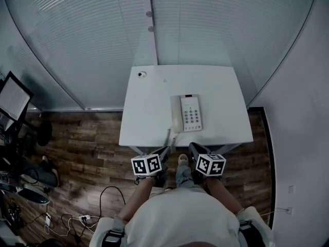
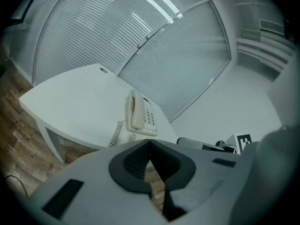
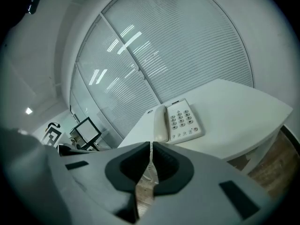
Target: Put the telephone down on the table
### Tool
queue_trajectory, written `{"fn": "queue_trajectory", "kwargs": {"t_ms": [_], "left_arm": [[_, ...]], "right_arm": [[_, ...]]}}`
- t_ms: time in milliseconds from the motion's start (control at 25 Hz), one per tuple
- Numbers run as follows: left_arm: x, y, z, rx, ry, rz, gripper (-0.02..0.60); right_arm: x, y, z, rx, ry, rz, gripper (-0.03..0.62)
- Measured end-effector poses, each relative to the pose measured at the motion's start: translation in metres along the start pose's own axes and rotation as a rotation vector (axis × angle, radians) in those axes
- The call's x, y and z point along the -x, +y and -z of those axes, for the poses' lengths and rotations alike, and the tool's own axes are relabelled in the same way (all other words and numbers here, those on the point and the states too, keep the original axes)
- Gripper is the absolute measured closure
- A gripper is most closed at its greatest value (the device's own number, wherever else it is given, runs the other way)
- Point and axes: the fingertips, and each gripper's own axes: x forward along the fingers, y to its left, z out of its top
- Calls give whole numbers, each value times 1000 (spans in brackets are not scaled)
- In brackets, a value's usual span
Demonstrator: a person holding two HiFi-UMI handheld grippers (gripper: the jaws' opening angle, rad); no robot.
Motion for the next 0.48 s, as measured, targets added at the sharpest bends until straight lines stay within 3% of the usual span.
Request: {"fn": "queue_trajectory", "kwargs": {"t_ms": [480], "left_arm": [[33,1,29,7,8,23,560]], "right_arm": [[15,29,29,36,12,-24,565]]}}
